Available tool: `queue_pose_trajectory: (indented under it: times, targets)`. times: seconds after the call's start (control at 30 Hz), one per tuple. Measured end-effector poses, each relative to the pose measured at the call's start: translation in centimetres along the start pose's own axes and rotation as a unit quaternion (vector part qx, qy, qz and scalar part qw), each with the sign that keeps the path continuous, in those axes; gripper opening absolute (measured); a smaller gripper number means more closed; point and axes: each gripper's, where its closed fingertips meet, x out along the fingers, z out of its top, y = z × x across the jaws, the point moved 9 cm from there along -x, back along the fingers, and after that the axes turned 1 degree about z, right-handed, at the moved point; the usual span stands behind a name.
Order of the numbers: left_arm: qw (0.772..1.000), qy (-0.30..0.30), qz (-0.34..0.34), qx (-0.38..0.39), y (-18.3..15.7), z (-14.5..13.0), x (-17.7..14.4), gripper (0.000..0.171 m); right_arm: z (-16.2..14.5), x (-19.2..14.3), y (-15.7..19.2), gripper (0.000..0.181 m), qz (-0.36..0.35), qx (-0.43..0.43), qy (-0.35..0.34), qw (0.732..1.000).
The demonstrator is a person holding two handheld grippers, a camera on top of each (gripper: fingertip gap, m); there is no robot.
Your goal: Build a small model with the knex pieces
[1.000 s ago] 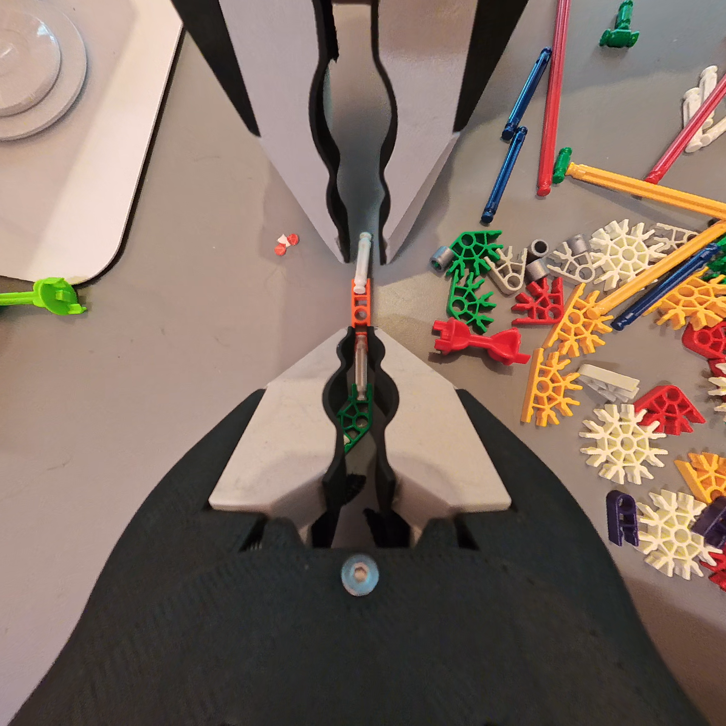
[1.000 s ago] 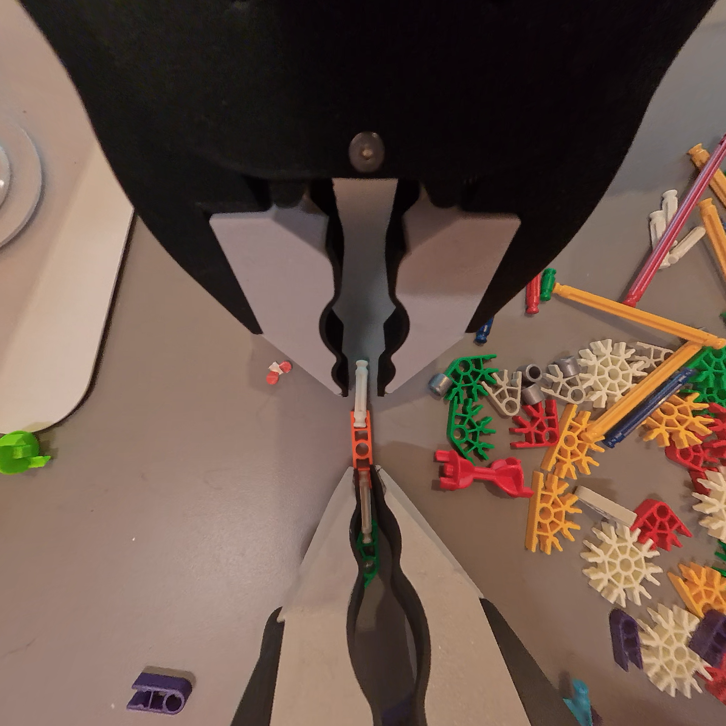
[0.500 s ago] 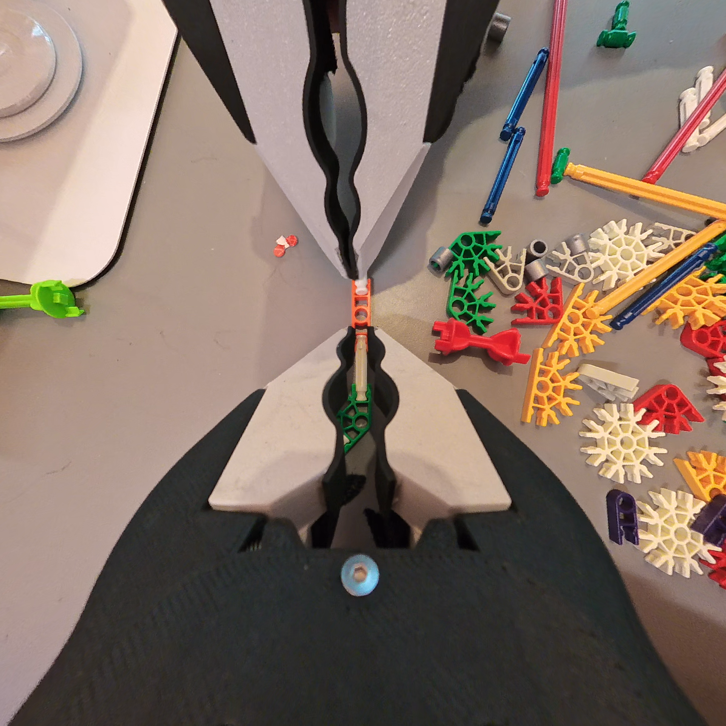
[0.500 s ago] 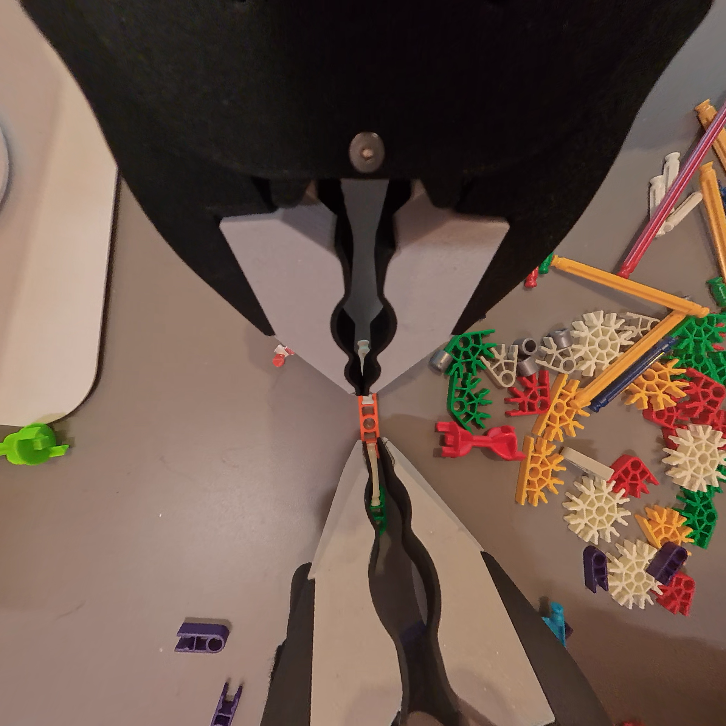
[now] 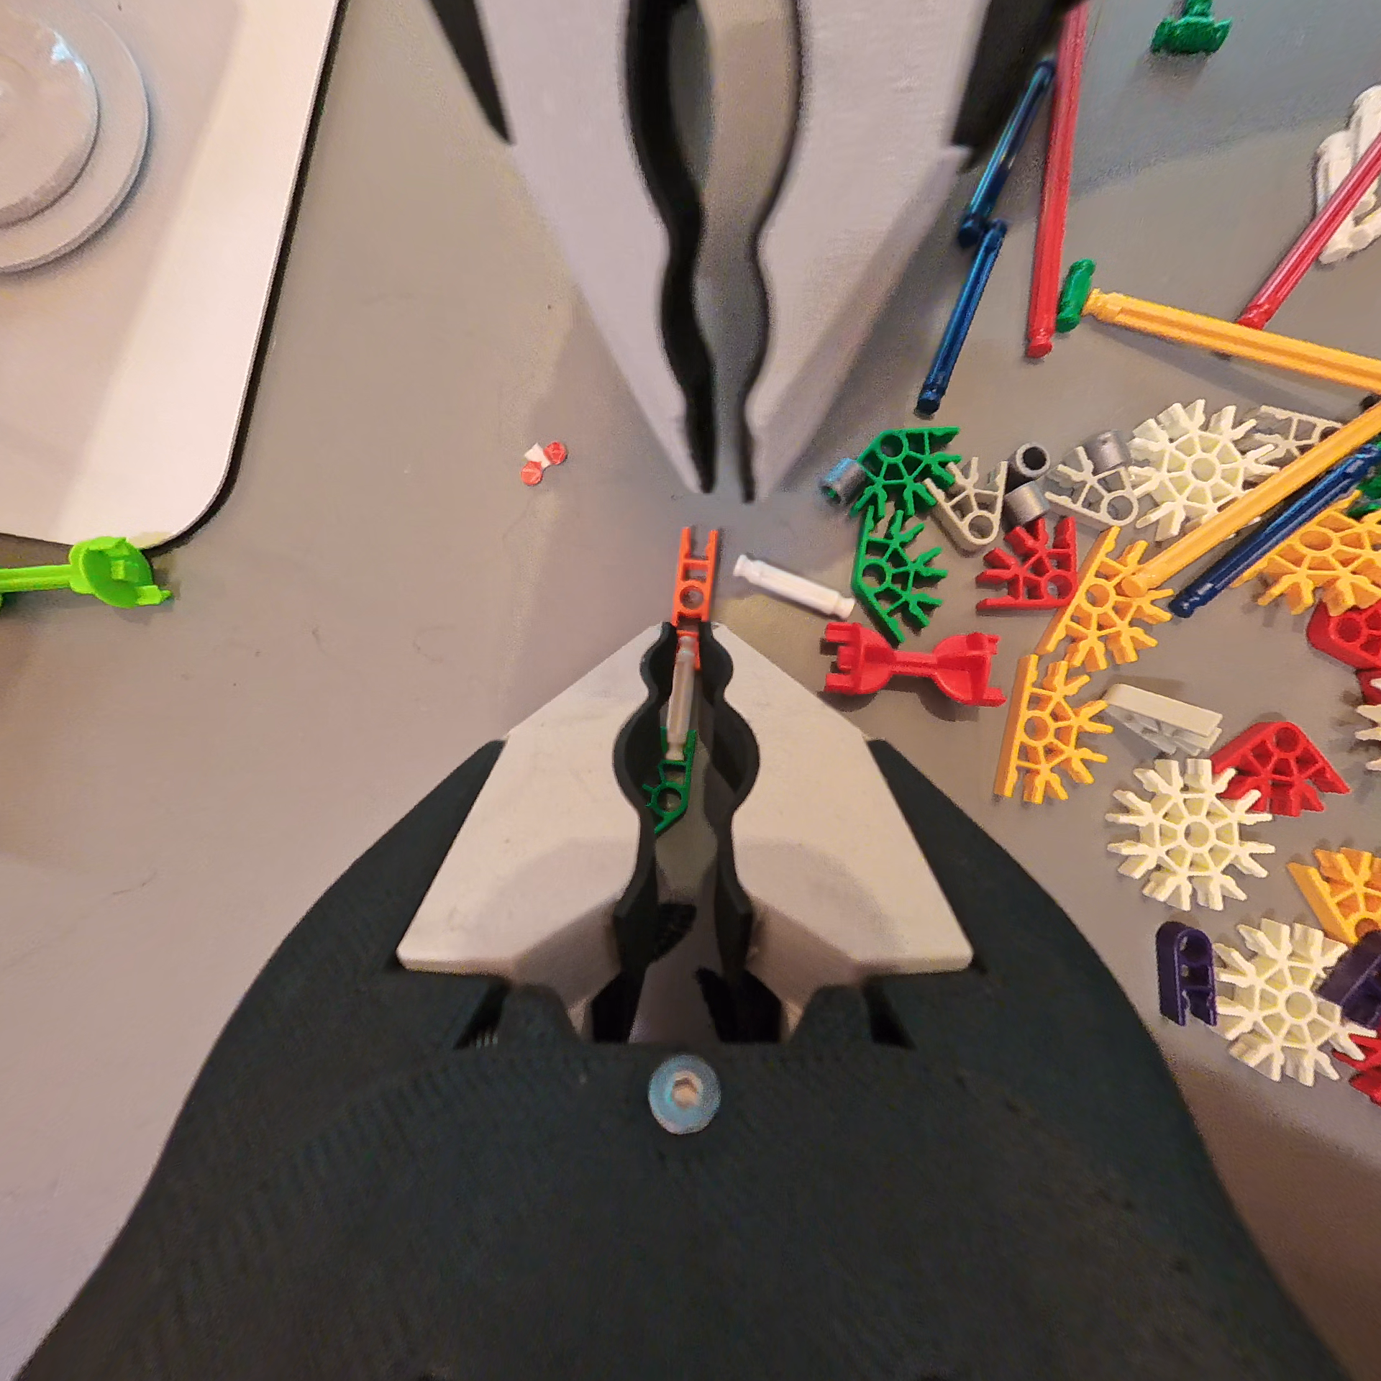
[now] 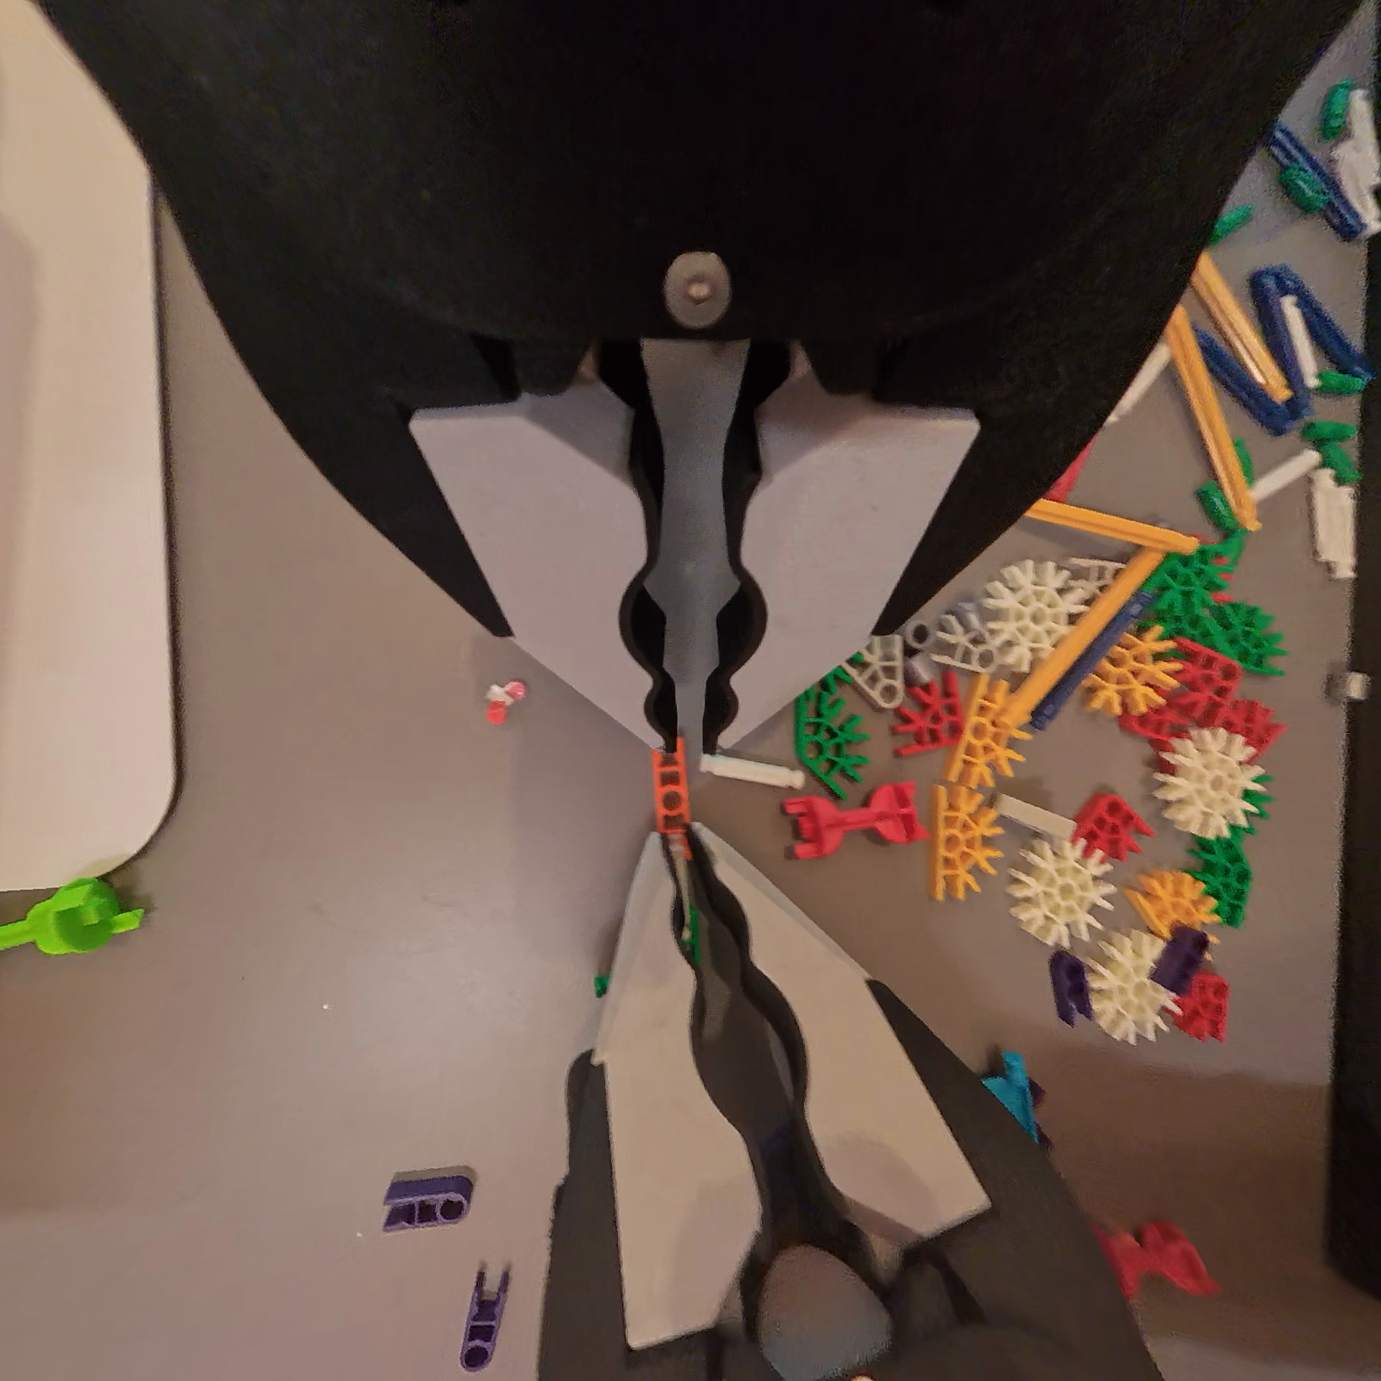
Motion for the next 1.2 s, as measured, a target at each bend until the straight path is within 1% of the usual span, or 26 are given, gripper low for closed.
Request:
queue_pose_trajectory:
  times: [0.07,0.13,0.2,0.27,0.37,0.43,0.53,0.7,0.87,1.07,1.2]
  targets:
    - [1.000,0.013,0.006,0.001,0.0,0.0,-0.2,0.008,0.2,0.2,1.4,0.006,-0.003,-0.012,0.003,1.000]
    - [1.000,0.022,0.009,0.003,-0.1,-0.1,-0.4,0.010,0.2,0.7,2.3,0.007,-0.010,-0.050,-0.005,0.999]
    - [0.999,0.036,0.013,0.003,-0.1,-0.6,-0.2,0.009,0.1,1.3,2.2,0.012,-0.014,-0.081,0.007,0.997]
    - [0.999,0.032,0.012,-0.006,-0.1,-0.7,-0.3,0.008,0.1,1.9,2.0,0.017,-0.007,-0.118,0.021,0.993]
    - [0.999,0.033,0.020,-0.014,0.1,-1.1,-0.6,0.009,0.2,2.5,1.6,0.017,0.009,-0.155,0.043,0.987]
    - [0.999,0.031,0.020,-0.017,0.1,-1.2,-0.7,0.009,0.3,3.0,1.5,0.015,0.034,-0.163,0.043,0.985]
    - [0.999,0.030,0.022,-0.019,0.0,-1.4,-0.8,0.009,0.3,3.6,1.3,0.003,0.049,-0.159,0.041,0.985]
    - [0.999,0.016,0.027,-0.027,0.1,-1.6,-1.1,0.011,0.1,3.3,0.9,0.003,0.064,-0.116,0.026,0.991]
    - [0.999,-0.016,0.029,-0.027,0.0,-0.6,-1.3,0.011,-0.1,0.8,-0.4,0.003,0.020,-0.066,-0.027,0.997]
    - [1.000,-0.012,0.024,-0.010,-0.1,0.2,-0.2,0.005,-0.6,1.6,-0.9,0.003,-0.009,-0.070,0.003,0.997]
    - [1.000,-0.006,0.023,-0.008,-0.2,0.4,0.3,0.003,-0.3,1.8,-1.0,0.003,-0.010,-0.074,0.003,0.997]
